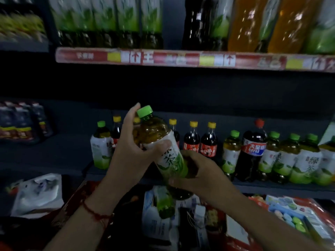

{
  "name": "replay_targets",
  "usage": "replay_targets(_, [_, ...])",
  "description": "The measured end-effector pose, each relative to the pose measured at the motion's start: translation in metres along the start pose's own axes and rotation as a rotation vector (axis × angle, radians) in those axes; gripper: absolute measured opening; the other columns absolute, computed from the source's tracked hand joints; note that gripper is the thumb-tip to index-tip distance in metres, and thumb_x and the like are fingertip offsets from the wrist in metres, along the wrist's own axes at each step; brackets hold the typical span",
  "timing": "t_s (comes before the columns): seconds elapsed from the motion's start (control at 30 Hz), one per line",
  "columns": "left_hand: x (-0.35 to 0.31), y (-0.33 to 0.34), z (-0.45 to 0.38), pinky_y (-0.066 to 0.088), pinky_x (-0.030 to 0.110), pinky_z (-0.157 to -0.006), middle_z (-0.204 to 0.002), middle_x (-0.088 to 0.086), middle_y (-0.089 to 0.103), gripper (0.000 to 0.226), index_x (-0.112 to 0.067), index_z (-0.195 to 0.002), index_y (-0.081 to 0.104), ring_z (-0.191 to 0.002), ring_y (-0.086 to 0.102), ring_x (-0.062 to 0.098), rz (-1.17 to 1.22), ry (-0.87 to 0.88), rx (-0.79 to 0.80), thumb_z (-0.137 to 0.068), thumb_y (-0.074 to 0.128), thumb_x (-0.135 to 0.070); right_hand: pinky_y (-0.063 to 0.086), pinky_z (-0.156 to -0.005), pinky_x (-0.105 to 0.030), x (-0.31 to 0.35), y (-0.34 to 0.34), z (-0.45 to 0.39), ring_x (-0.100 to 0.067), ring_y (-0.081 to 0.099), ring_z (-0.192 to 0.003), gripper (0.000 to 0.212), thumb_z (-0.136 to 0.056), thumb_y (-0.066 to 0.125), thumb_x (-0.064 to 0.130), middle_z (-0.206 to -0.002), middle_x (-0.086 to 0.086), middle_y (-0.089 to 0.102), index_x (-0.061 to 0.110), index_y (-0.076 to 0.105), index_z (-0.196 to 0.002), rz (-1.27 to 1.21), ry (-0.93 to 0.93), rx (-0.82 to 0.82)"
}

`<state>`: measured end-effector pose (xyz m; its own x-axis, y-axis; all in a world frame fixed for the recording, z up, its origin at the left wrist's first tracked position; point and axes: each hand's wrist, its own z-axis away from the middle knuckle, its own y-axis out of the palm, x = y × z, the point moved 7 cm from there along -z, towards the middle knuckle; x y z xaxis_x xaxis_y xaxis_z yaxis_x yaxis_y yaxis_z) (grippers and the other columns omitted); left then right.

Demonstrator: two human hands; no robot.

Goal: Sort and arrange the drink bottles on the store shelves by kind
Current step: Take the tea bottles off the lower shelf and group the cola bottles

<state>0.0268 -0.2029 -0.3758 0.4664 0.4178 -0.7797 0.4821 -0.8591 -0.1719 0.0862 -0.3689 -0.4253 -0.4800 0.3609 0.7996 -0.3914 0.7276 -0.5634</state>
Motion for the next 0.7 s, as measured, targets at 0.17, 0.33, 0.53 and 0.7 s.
replay_targets(0.17, [-0.074,-0.020,-0.065,0.057,0.035,-0.090,-0.119,-0.015,0.064,0.101,-0.063,-0.140,0.018,-0.105,0.066,0.004,-0.074,0.108,0.123,-0.071,0.086,-0.037,0.053,-0.070,-0.011,0.066,-0.047,-0.030,0.010,0.063,-0.087,0.055,-0.064,0.089,0.039,-0.097,0.025,0.068,0.044,0.057,-0.109,0.011,-0.131,-0.158])
replay_targets(0.33, [-0.163,-0.036,-0.128,0.038,0.016,-0.101,-0.152,-0.019,0.035,0.103,-0.055,-0.149,-0.002,-0.119,0.047,-0.012,-0.551,0.387,0.047,-0.080,0.074,-0.049,0.053,-0.071,-0.013,0.136,-0.096,-0.076,0.005,0.064,-0.088,0.055,-0.068,0.086,0.041,-0.102,0.019,0.068,0.035,0.059,-0.116,-0.071,-0.235,-0.330])
replay_targets(0.53, [-0.215,-0.031,-0.201,0.042,0.038,-0.098,-0.132,0.005,0.054,0.082,-0.026,-0.152,0.027,-0.118,0.051,0.024,-1.127,0.731,-0.160,-0.085,0.057,-0.063,0.050,-0.076,-0.016,0.188,-0.138,-0.139,0.004,0.059,-0.088,0.058,-0.073,0.084,0.035,-0.098,0.019,0.061,0.028,0.055,-0.122,-0.114,-0.348,-0.539])
replay_targets(0.7, [-0.206,-0.009,-0.259,0.029,0.047,-0.113,-0.148,0.006,0.040,0.114,-0.024,-0.155,0.009,-0.138,0.035,0.028,-1.348,0.719,-0.098,-0.069,0.065,-0.073,0.056,-0.078,-0.027,0.195,-0.163,-0.191,-0.006,0.062,-0.088,0.057,-0.067,0.086,0.035,-0.104,0.005,0.063,0.020,0.058,-0.115,-0.053,-0.339,-0.660])
